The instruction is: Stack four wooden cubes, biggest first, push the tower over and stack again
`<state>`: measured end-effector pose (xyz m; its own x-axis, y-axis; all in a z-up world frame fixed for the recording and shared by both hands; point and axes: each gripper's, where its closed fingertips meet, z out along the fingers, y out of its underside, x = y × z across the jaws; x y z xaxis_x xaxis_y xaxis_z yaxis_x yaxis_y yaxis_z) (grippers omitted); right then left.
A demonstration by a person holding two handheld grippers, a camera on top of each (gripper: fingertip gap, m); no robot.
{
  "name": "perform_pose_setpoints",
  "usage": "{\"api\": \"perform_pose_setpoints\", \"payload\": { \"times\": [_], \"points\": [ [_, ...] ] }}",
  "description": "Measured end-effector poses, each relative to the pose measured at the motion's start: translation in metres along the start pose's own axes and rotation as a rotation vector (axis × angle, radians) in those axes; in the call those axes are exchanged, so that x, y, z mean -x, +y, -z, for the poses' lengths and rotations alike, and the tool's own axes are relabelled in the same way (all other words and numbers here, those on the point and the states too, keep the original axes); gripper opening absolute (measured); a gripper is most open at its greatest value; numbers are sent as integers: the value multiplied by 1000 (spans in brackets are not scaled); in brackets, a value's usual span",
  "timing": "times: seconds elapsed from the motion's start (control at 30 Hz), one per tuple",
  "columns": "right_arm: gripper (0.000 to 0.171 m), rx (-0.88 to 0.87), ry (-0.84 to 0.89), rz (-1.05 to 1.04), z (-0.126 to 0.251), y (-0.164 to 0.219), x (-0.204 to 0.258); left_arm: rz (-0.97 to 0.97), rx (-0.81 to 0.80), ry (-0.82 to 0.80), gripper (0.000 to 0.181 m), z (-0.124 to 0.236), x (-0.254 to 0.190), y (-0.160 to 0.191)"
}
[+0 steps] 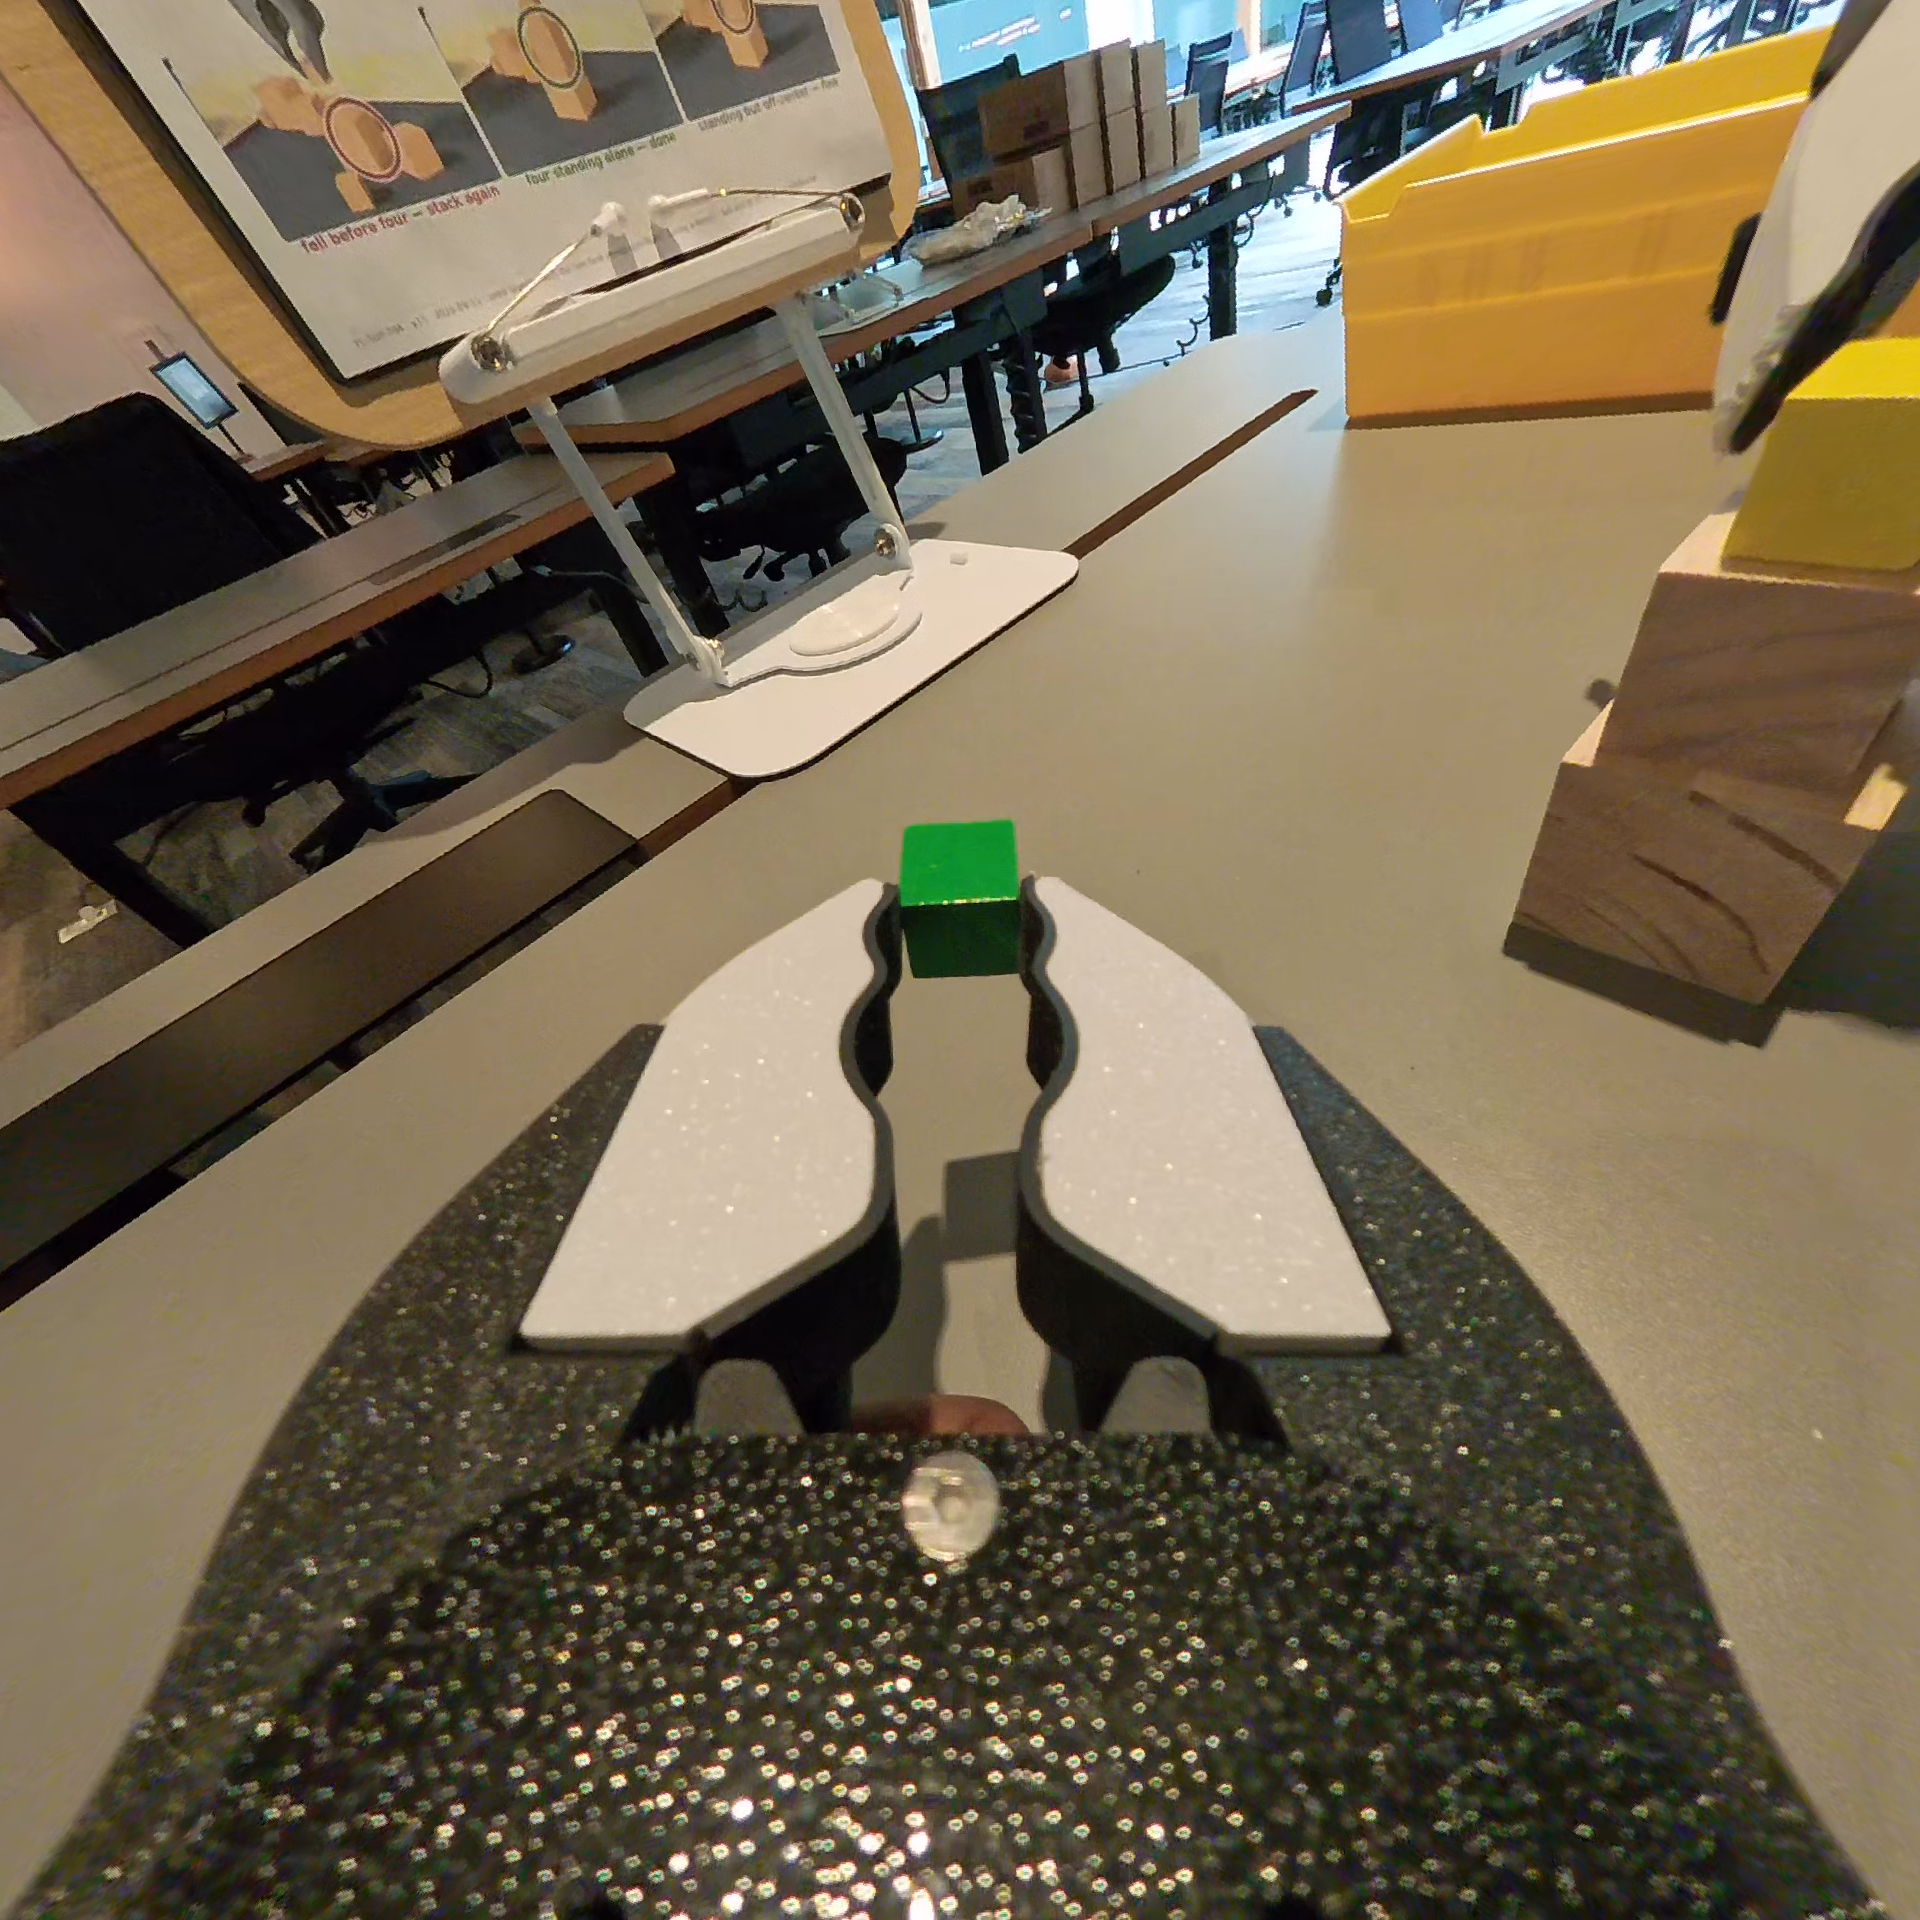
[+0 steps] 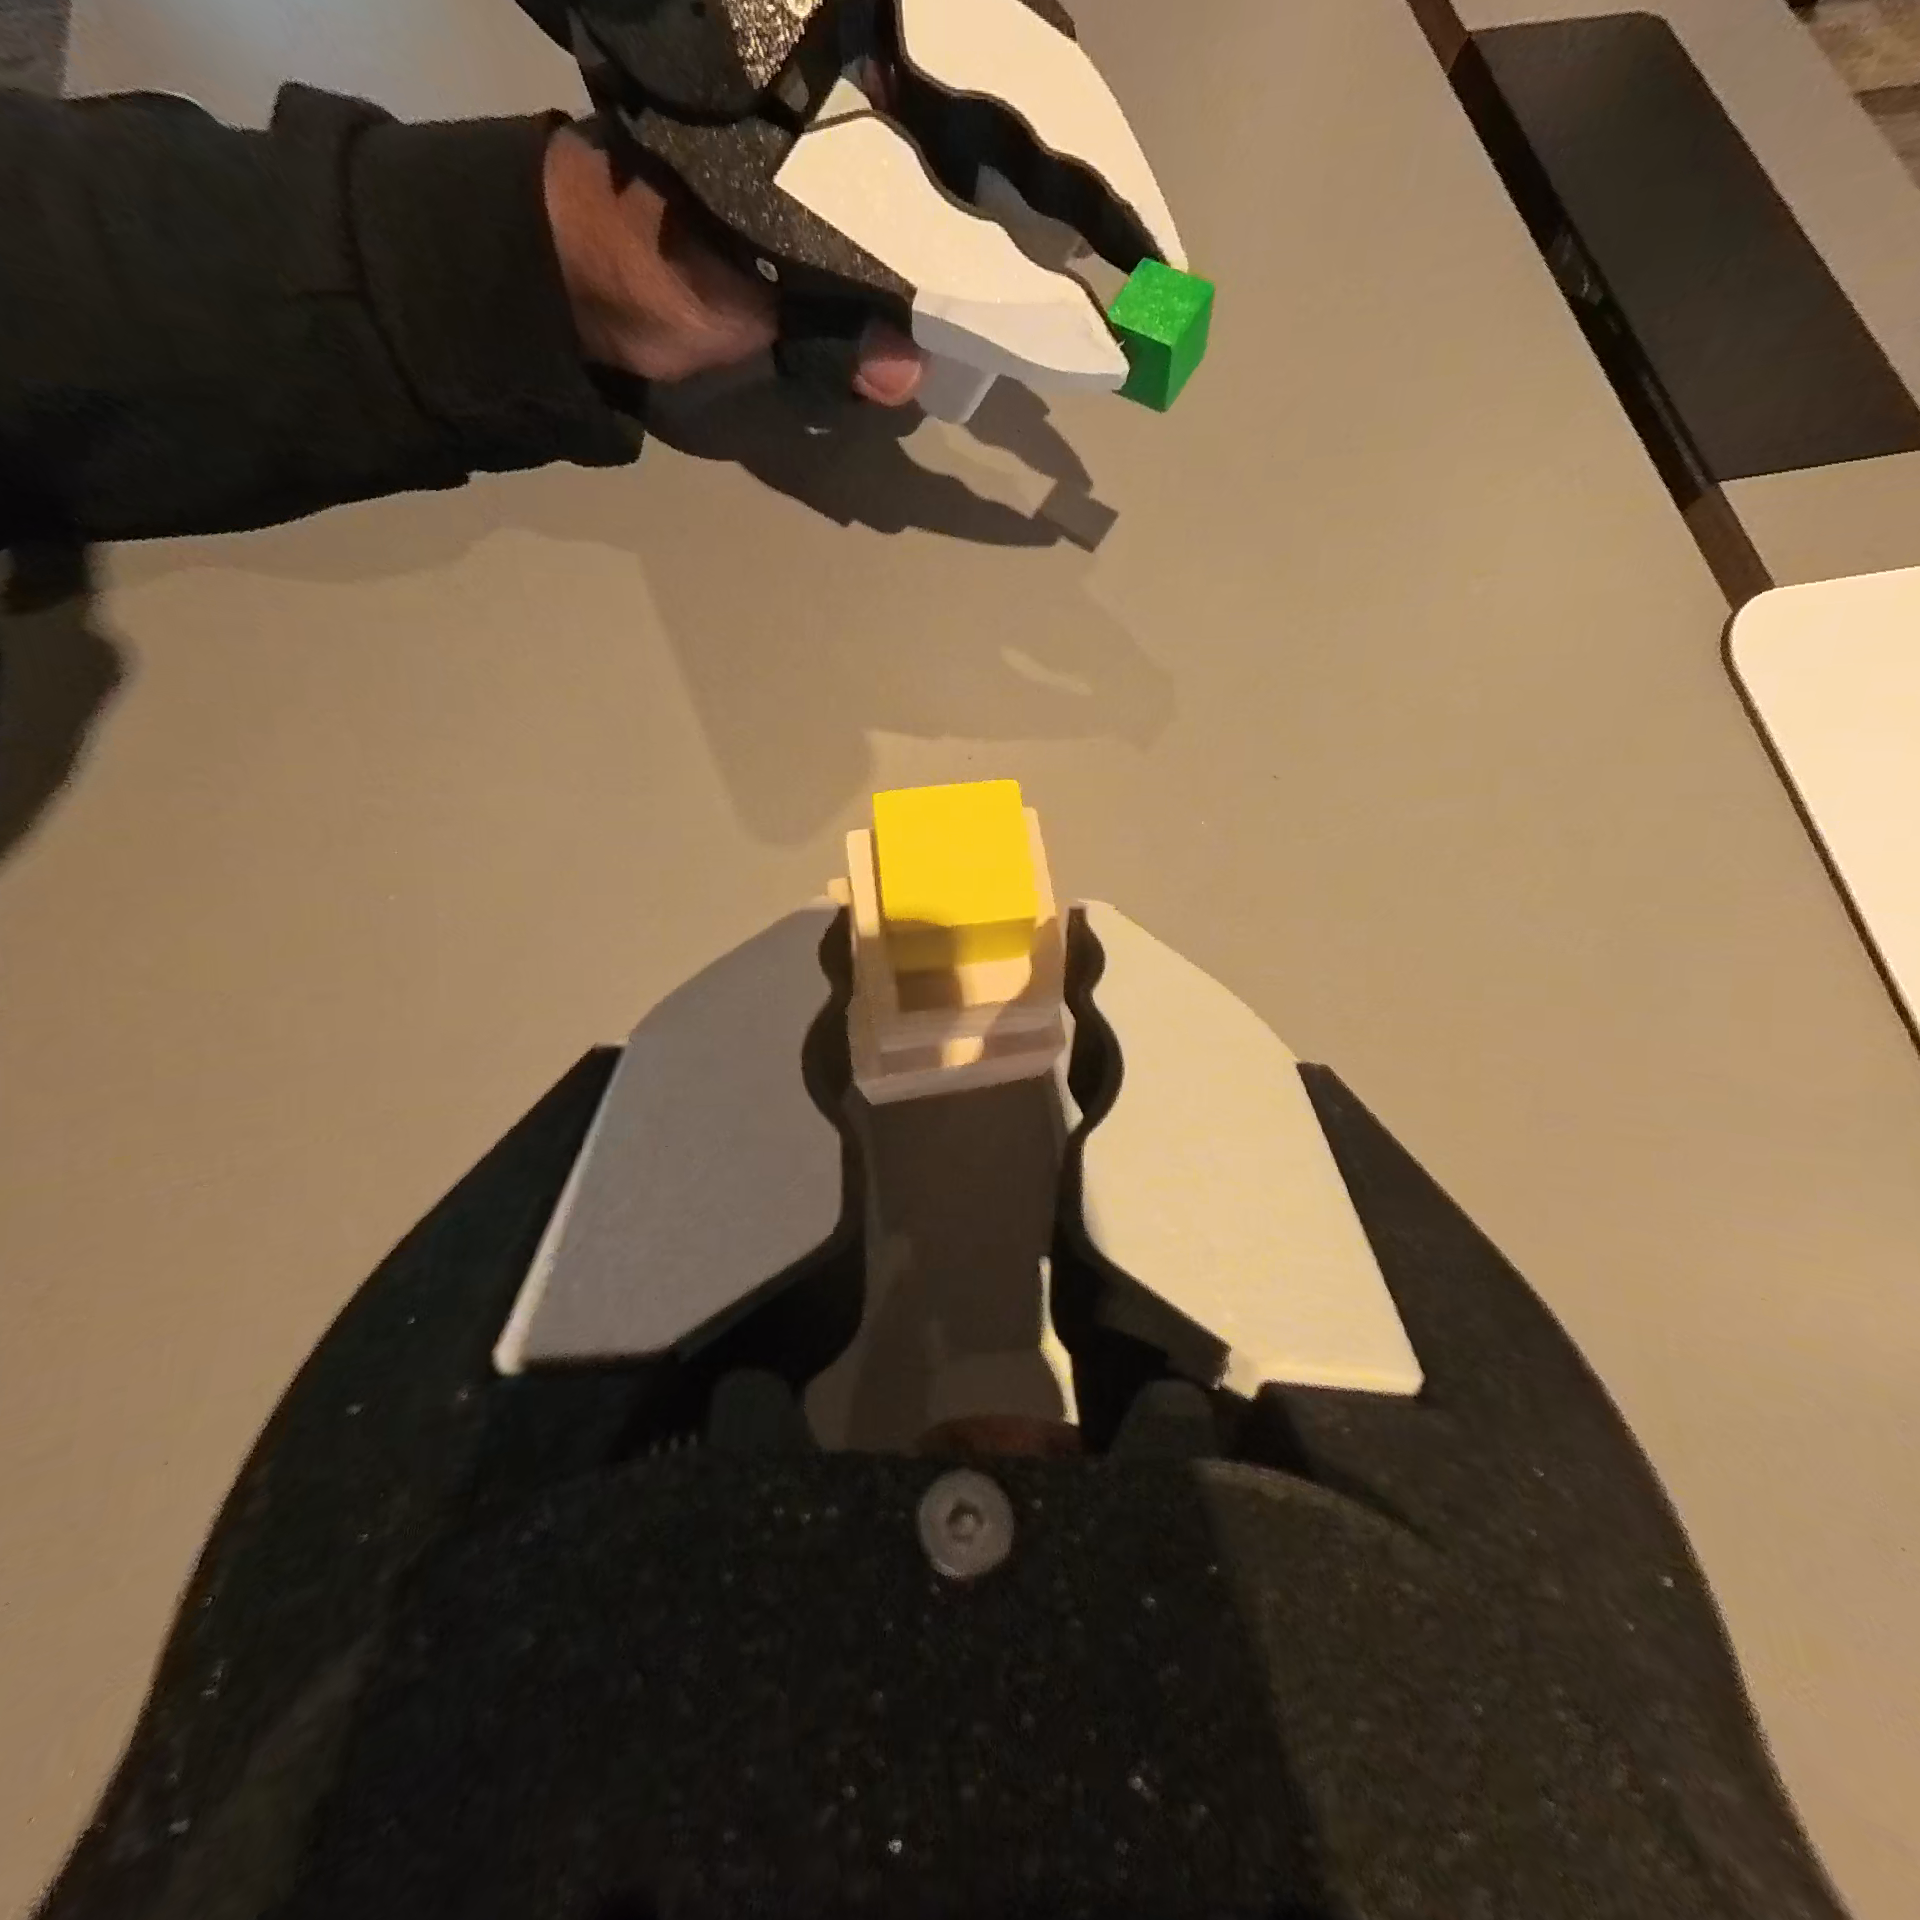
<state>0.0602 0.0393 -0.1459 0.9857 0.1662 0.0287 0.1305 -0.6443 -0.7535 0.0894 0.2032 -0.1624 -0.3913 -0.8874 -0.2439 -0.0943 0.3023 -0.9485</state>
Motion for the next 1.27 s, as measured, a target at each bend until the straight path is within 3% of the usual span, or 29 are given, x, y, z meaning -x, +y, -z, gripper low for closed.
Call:
{"api": "perform_pose_setpoints", "payload": {
  "times": [0.33,0.6,0.93,1.27],
  "points": [
    [42,-68,-168,46,32,8,-8,43,-60,99,21,5,-15,-16],
    [39,-275,-8,12,8,34,-80,34,-133,352,21,12,-70,-59],
    [36,-552,13,41,10,23,-83,-47,-199,687,21,-3,-122,-110],
    [33,-580,-43,6,14,22,-84,-126,-108,801,21,-14,-143,-101]
  ]
}}
